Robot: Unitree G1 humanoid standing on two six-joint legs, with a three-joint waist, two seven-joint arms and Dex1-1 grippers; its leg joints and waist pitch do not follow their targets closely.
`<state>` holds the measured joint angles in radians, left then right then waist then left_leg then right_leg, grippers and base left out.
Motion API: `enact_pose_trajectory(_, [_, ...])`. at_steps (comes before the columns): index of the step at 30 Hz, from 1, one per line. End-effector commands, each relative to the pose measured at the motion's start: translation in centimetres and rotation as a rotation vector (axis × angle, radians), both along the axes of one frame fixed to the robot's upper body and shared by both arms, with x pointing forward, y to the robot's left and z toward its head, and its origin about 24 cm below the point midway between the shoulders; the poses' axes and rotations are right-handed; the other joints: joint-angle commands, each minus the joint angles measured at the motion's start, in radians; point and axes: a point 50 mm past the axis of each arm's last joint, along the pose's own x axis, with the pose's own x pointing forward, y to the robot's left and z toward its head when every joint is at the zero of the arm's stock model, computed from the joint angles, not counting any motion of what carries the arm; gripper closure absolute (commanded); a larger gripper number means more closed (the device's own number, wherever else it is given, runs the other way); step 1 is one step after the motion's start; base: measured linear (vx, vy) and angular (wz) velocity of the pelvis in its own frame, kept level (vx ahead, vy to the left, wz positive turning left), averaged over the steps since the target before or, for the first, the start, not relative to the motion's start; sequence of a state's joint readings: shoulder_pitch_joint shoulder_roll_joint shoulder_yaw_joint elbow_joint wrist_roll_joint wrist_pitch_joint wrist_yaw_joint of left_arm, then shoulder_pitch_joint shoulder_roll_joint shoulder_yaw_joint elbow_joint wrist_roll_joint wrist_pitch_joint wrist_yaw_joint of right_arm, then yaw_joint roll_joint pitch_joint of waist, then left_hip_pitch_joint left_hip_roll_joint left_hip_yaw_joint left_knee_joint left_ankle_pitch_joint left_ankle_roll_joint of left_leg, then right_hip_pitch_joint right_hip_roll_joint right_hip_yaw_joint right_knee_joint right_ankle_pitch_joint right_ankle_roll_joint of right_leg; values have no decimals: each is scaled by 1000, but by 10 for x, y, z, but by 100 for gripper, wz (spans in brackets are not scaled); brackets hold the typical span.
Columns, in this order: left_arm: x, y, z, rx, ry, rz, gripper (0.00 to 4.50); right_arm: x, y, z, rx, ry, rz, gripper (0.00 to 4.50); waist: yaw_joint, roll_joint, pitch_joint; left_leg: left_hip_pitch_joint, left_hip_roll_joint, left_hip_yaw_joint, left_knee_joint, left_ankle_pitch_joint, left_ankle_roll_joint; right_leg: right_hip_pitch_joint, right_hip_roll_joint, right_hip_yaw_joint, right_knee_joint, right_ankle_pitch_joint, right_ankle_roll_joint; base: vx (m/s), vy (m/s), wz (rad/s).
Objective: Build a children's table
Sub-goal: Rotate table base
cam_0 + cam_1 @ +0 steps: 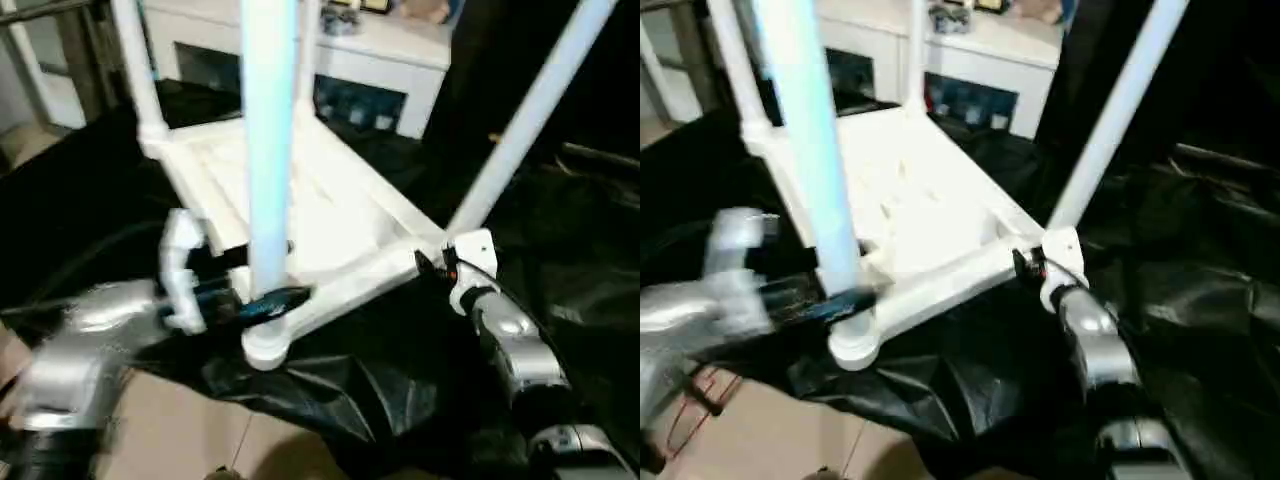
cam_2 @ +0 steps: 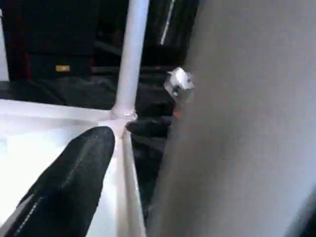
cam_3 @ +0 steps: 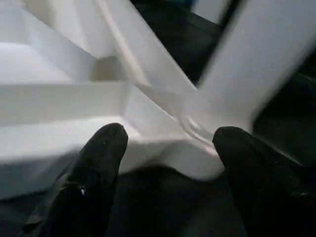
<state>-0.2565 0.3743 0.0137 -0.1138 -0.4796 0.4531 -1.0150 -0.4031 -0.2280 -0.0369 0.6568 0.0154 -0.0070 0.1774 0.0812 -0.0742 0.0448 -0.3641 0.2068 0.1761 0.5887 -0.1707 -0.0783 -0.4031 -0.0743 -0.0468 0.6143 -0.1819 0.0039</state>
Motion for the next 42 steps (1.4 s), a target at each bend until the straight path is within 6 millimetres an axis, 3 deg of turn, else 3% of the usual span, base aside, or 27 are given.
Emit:
enact_pose_trajectory(1, [4,-15,4,-14,-25,-18,5,-4,-5,-7,-44,36,-62,124,-6,22,-55,15,11,0,-78,-319,-65,34,-39,37,-73,-251,-119,0,0,0])
enact_pose_trajectory(2, [5,-19,5,-21,-31,-28,5,-5,-4,-8,-64,41,-69,124,-6,30,-55,16,11,0,-77,-319,-66,33,-39,37,-73,-243,-122,0,0,0])
enact_pose_trajectory(3, [5,-26,6,-39,-34,-60,5,-5,-2,-11,-94,54,-78,124,-7,22,-57,12,9,2,-75,-299,-62,36,-37,36,-71,-215,-130,0,0,0])
enact_pose_trajectory(6, [4,-40,8,-65,-44,-119,5,-5,5,-18,-90,90,-69,124,-8,30,-57,13,10,3,-73,-294,-56,36,-39,37,-70,-200,-140,0,0,0])
enact_pose_trajectory(9, [3,-59,8,-81,-52,-191,5,2,21,-20,-3,116,-15,124,-18,23,-56,8,8,3,-74,-301,-45,39,-38,35,-71,-213,-145,0,0,0])
enact_pose_trajectory(11, [3,-66,7,-87,-52,-211,5,6,28,-17,34,103,11,124,-25,25,-56,7,11,0,-74,-309,-43,39,-41,35,-73,-235,-143,0,0,0])
enact_pose_trajectory(18, [1,-105,-5,-64,-52,-234,5,18,40,-9,41,89,41,124,-36,23,-58,5,13,3,-70,-270,-29,44,-41,35,-70,-184,-163,0,0,0])
enact_pose_trajectory(21, [4,-113,-9,-48,-71,-209,5,19,42,-9,35,90,54,124,-39,22,-59,3,13,2,-69,-271,-23,46,-43,35,-72,-190,-162,0,0,0])
enact_pose_trajectory(22, [5,-116,-10,-43,-75,-202,5,19,43,-10,36,92,63,124,-39,28,-58,3,13,1,-70,-271,-22,46,-44,34,-72,-192,-163,0,0,0])
enact_pose_trajectory(24, [7,-123,-11,-61,-69,-195,5,18,45,-10,35,93,72,124,-41,23,-59,4,13,2,-68,-272,-18,46,-42,34,-74,-190,-166,0,0,0])
enact_pose_trajectory(25, [8,-126,-11,-74,-52,-205,5,18,46,-11,38,93,74,124,-42,30,-59,4,12,3,-68,-271,-18,46,-42,34,-74,-182,-173,0,0,0])
enact_pose_trajectory(26, [8,-126,-11,-74,-50,-206,5,18,46,-11,38,93,74,124,-42,26,-60,2,12,2,-67,-266,-15,49,-43,34,-71,-175,-179,0,0,0])
enact_pose_trajectory(27, [9,-131,-12,-67,-54,-200,5,18,48,-12,44,95,79,124,-41,40,-59,4,13,1,-67,-263,-13,47,-44,35,-69,-169,-188,0,0,0])
enact_pose_trajectory(30, [10,-138,-15,-55,-69,-180,5,17,51,-13,60,97,100,124,-43,34,-58,3,12,4,-65,-273,-3,48,-43,34,-75,-175,-194,0,0,0])
enact_pose_trajectory(31, [10,-140,-15,-61,-69,-173,5,16,53,-13,66,96,108,124,-42,39,-58,3,13,2,-66,-273,0,49,-44,34,-75,-181,-195,0,0,0])
enact_pose_trajectory(42, [8,-156,-17,-33,-83,-186,5,19,69,-8,129,74,185,124,-46,41,-59,2,15,2,-66,-274,11,49,-44,33,-75,-173,-212,0,0,0])
